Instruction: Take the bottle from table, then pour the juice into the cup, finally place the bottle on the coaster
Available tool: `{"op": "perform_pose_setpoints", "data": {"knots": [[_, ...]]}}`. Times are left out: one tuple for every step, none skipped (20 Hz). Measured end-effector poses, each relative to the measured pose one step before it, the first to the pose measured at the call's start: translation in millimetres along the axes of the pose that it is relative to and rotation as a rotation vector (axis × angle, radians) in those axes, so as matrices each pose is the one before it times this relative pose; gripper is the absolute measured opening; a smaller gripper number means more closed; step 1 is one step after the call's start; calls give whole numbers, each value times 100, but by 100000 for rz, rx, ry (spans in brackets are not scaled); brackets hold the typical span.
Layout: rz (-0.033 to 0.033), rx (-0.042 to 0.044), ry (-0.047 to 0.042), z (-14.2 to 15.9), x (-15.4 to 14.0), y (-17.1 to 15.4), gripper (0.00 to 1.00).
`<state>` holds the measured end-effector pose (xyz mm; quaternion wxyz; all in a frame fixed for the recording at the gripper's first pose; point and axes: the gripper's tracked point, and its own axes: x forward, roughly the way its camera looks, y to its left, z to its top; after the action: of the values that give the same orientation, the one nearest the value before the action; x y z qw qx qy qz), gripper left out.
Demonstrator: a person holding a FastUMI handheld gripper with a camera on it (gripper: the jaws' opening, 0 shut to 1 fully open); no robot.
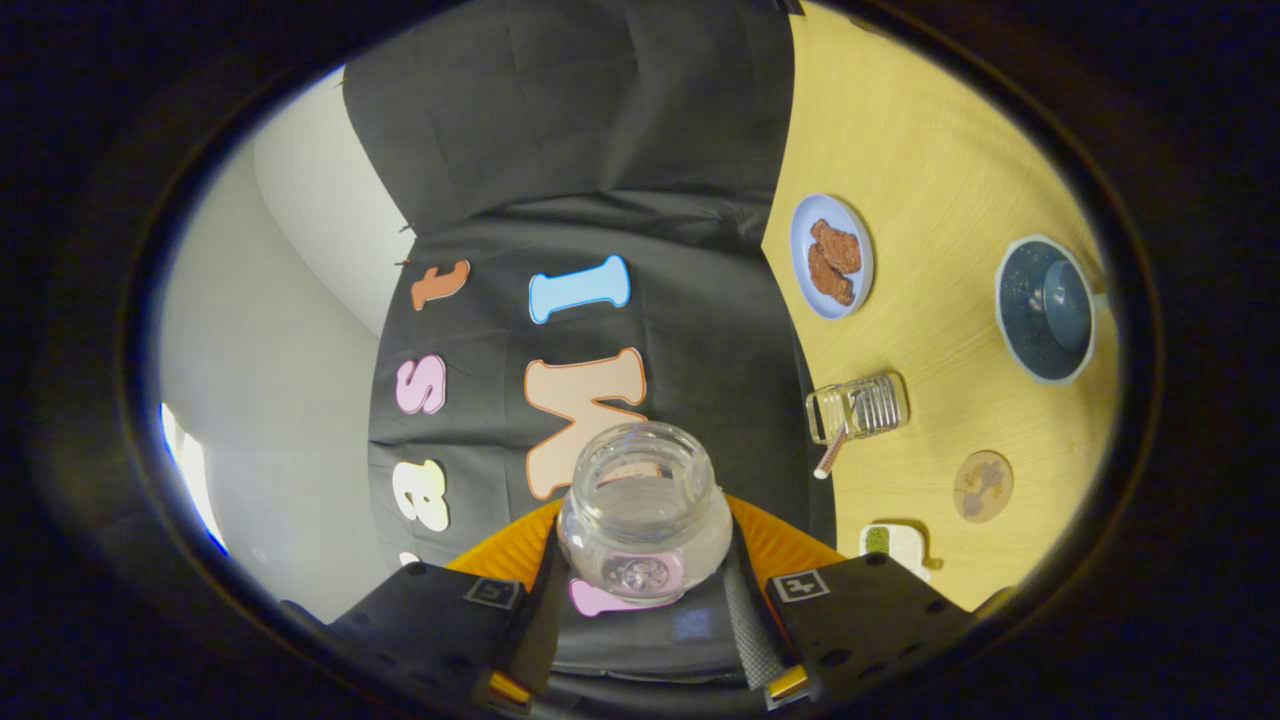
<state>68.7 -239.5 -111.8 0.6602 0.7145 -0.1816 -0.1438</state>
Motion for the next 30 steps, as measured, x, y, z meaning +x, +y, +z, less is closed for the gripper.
{"op": "perform_pose_setpoints", "data": {"knots": [[195,724,-340,67,-57,174,76],[135,644,-367,80,64,-57,76],[172,559,-225,101,48,134,76],[209,546,-216,4,26,-3,76],[66,482,-190,77,15,74,76],[210,640,-280,93,26,65,76],[231,765,-316,-5,20,152,76],[208,567,-225,73,167,23,76],[-91,76,-191,-18,160,16,76],[-23,52,0,-15,74,-217,76],[-158,63,-101,91,-176,150,76],[-134,-61,35,36,109,-56,76],[-144,-91,30,-39,50,17,76],[-102,146,-17,-34,86,-158,76],[-44,320,-20,-37,-52,3,76],[-112,318,-91,35,41,-54,76],[-51,277,-167,-17,67,37,76],[-47,382,-115,-1,42,28,76],[35,384,-192,-55,164,-5,76],[10,388,-224,27,59,-60,76],[-124,366,-158,-13,53,-61,76],[-52,394,-253,48,-16,103,76],[46,449,-260,-67,-33,-32,76],[169,499,-257,-6,71,56,76],[-4,422,-304,-25,120,-23,76],[-38,431,-317,62,23,-37,76],[146,505,-306,-77,-46,51,76],[52,464,-194,-20,89,-20,76],[114,414,-251,-93,105,-115,76],[-10,433,-264,30,38,-27,76]]}}
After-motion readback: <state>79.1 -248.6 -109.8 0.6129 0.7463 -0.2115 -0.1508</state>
